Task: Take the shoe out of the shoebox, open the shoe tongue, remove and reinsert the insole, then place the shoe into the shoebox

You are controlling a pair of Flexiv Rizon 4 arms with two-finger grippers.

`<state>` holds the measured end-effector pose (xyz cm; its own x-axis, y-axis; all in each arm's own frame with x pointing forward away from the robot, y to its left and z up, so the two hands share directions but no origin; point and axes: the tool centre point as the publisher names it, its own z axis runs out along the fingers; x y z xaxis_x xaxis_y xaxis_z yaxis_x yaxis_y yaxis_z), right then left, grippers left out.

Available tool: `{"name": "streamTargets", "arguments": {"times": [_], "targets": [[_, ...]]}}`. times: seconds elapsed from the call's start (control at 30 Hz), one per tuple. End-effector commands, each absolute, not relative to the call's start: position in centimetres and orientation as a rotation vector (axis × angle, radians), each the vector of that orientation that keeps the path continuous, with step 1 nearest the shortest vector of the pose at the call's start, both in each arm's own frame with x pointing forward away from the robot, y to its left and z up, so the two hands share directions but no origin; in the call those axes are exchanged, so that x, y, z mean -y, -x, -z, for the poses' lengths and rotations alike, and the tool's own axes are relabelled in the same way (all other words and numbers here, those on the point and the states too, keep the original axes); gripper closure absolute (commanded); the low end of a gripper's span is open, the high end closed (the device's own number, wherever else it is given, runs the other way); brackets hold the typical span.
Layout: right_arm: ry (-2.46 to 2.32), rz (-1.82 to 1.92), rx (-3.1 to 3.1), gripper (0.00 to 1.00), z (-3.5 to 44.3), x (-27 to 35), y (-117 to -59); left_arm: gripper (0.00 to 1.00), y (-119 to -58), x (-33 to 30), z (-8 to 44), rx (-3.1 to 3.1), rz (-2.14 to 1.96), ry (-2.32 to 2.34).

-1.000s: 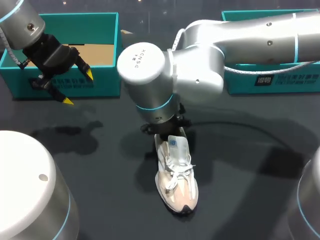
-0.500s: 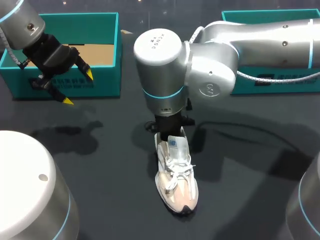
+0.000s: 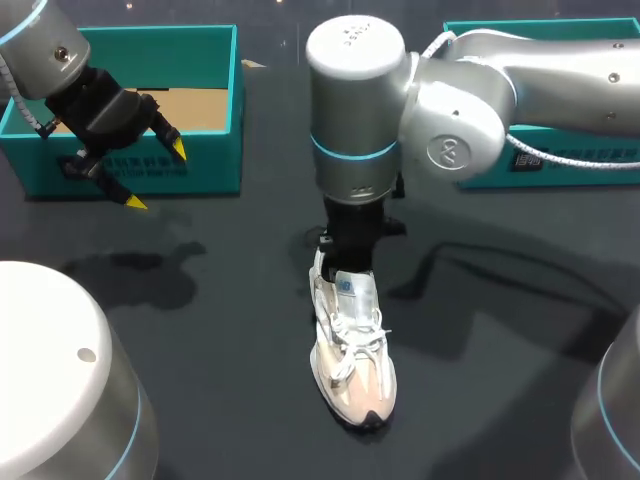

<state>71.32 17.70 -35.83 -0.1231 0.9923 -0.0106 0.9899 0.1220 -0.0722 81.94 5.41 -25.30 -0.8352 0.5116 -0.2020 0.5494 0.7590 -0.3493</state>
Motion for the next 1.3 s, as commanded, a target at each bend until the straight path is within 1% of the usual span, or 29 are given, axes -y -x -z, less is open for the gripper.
{"name": "streamTargets", "arguments": {"times": [0.03,0.13,0.37,0.5,0.83,0.93,1.0,1.03,1.13,1.2,1.23,1.3], "targets": [[2.018,-0.08,2.3,0.87,36.1,-17.5,-71.4,0.0,-81.9,-5.5,25.3,-2.858,0.609,-0.865],[2.006,-0.096,2.309,0.8,36.1,-17.8,-71.2,0.0,-81.9,-5.5,25.3,-2.858,0.609,-0.865],[2.007,-0.138,2.322,0.74,36.2,-18.6,-70.9,0.0,-81.9,-5.5,25.3,-2.858,0.609,-0.865],[2.008,-0.156,2.327,0.64,36.1,-19.1,-70.5,0.0,-81.9,-5.5,25.3,-2.858,0.609,-0.865],[1.997,-0.21,2.343,0.51,36.0,-19.9,-70.4,0.0,-81.9,-5.5,25.3,-2.858,0.609,-0.865],[2.002,-0.214,2.33,0.27,36.2,-19.9,-70.5,0.0,-81.9,-5.5,25.3,-2.858,0.609,-0.865],[2.002,-0.215,2.322,0.22,36.3,-19.7,-70.6,0.0,-81.9,-5.5,25.3,-2.858,0.609,-0.865],[2.002,-0.215,2.318,0.18,36.3,-19.7,-70.6,0.0,-81.9,-5.5,25.3,-2.858,0.609,-0.865],[1.999,-0.217,2.315,0.11,36.4,-19.6,-70.6,0.0,-81.9,-5.5,25.3,-2.858,0.609,-0.865],[2.001,-0.219,2.313,0.03,36.3,-19.5,-70.7,0.0,-81.9,-5.5,25.3,-2.858,0.609,-0.865],[2.003,-0.218,2.312,0.01,36.3,-19.4,-70.6,0.0,-81.9,-5.5,25.3,-2.858,0.609,-0.865],[2.008,-0.212,2.312,0.0,36.2,-19.3,-70.5,0.0,-81.9,-5.5,25.3,-2.858,0.609,-0.865]]}}
